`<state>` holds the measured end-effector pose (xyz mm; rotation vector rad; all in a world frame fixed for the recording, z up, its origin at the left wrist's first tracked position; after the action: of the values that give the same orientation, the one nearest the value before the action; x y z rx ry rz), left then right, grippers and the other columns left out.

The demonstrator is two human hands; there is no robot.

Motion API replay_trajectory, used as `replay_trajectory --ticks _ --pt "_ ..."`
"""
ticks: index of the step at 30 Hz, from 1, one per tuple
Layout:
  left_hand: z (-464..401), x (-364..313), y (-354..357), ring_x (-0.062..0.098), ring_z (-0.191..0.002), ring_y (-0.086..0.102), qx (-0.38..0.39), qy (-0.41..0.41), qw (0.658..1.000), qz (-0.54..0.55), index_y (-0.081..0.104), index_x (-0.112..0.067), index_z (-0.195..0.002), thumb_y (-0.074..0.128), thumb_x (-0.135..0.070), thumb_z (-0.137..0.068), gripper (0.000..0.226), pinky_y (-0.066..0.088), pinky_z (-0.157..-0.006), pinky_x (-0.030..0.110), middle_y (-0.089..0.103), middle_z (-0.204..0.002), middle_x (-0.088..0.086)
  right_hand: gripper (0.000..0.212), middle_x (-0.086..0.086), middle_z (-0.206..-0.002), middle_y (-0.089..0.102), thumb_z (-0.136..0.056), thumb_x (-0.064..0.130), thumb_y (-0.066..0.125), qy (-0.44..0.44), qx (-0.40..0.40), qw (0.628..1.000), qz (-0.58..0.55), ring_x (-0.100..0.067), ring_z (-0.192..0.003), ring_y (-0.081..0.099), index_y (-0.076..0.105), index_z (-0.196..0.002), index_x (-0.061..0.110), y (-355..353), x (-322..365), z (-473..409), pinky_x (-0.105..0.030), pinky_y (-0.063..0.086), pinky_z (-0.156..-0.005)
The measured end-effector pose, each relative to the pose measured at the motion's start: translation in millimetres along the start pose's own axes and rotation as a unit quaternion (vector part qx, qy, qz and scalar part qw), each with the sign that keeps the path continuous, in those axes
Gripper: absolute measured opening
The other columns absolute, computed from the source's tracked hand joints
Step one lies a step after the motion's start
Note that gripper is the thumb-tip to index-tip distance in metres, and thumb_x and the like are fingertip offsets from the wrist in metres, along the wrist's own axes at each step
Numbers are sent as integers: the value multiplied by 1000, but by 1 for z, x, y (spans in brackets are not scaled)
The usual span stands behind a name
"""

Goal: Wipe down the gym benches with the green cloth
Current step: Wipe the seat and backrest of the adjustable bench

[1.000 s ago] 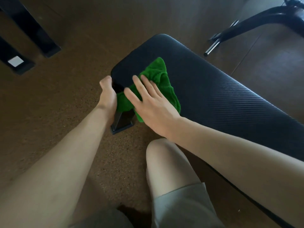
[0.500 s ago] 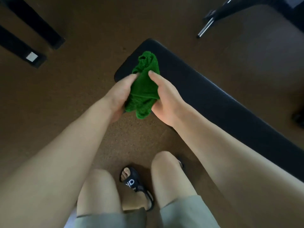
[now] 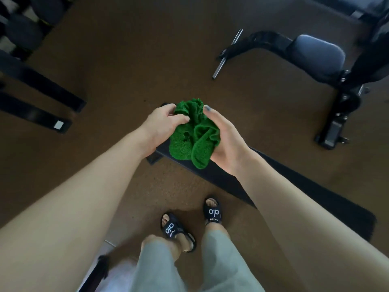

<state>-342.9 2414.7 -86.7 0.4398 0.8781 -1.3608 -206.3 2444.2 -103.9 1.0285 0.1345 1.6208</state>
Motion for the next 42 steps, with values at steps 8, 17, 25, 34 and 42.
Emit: replay_trajectory --ticks 8,17,25,34,42 --pt "20 -58 -26 29 -108 73 15 2 1000 12 65 -8 -117 65 -10 -94 24 60 -96 47 74 -118 14 34 -12 -122 75 -100 16 63 -18 -130 991 22 -30 -111 73 64 -133 6 3 51 29 -48 57 -100" --pt "-19 -71 -99 23 -105 76 139 -25 990 31 55 -9 -132 67 -5 -95 39 59 -92 34 75 -120 10 36 -13 -127 73 -103 18 53 -55 -190 975 -97 -29 -116 71 62 -136 8 64 37 -6 -43 58 -94" --pt "-40 -69 -149 22 -111 70 154 -22 985 -80 63 -19 -128 64 -24 -100 28 58 -95 41 69 -122 8 31 -17 -122 74 -103 7 50 -87 -260 949 -157 -30 -109 74 60 -133 1 115 9 -20 -38 62 -87" --pt "-44 -111 -118 25 -113 68 213 70 952 -207 67 -35 -125 64 -13 -98 35 56 -102 46 65 -127 5 31 -26 -128 66 -103 2 44 -99 -341 900 -252 -37 -107 72 51 -132 -6 87 2 0 -46 63 -77" --pt "-55 -160 -84 21 -107 71 214 102 926 -294 76 -33 -106 67 -10 -85 32 60 -95 44 71 -116 2 74 -21 -130 53 -97 -13 32 -151 -369 897 -193 -39 -110 69 33 -155 33 52 39 18 -53 61 -88"
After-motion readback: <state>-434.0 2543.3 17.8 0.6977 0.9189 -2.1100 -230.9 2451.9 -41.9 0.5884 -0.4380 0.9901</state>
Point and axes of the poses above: each hand's wrist, its own z-axis away from the middle knuckle, its own y-axis out of the palm, x = y × z, the point moved 9 cm from there along -z, towards the middle knuckle
